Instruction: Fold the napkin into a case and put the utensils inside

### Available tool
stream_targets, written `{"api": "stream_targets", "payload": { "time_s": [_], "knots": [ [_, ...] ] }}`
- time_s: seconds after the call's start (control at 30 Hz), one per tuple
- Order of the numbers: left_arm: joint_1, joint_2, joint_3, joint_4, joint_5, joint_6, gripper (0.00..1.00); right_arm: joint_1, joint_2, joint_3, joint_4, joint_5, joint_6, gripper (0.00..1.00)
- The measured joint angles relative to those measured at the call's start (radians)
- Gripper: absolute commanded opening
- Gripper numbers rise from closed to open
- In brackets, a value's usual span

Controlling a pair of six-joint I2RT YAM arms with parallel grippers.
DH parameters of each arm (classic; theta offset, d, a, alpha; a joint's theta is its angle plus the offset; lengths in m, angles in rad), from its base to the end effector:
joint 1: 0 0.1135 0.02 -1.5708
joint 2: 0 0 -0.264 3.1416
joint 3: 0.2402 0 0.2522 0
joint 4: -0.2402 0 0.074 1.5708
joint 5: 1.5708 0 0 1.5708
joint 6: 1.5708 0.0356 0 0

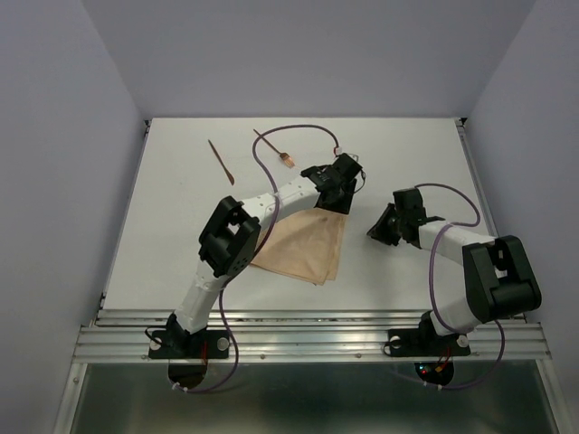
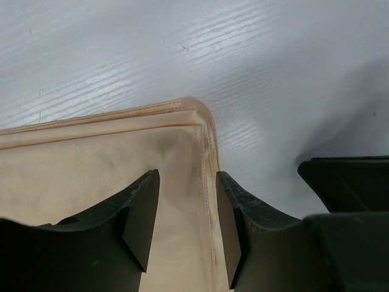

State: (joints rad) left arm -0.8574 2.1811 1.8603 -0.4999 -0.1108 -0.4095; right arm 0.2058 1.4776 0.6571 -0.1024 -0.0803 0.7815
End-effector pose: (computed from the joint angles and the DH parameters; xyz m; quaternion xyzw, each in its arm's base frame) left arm 0.3284 -0.3734 0.2295 0.1866 0.9104 -0.1750 0.3253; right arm 0.2661 0.0585 0.1508 0.2567 0.9119 0.1842 0.2621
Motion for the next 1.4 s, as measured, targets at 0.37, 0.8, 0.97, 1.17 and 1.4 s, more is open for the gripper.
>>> {"api": "stream_targets", "payload": {
  "time_s": [0.37,0.8,0.97,1.17,1.4],
  "knots": [
    [-0.005,0.090,0.090,-0.038,-0.061,-0.003,0.48,0.000,0.006,0.000,0.006,-0.048,-0.007,0.25],
    [-0.005,0.128,0.104,-0.032,-0.009,-0.006,0.48,0.005,0.136,0.090,0.066,-0.138,-0.007,0.25],
    [-0.005,0.146,0.110,-0.036,0.000,-0.001,0.40,0.005,0.169,0.130,0.066,-0.143,-0.007,0.26],
    [-0.005,0.180,0.159,-0.044,0.005,0.007,0.17,0.006,0.225,0.192,0.069,-0.160,-0.008,0.31],
    [0.006,0.181,0.162,-0.045,0.020,0.009,0.00,0.011,0.265,0.228,0.094,-0.191,-0.018,0.36]
  ]
}}
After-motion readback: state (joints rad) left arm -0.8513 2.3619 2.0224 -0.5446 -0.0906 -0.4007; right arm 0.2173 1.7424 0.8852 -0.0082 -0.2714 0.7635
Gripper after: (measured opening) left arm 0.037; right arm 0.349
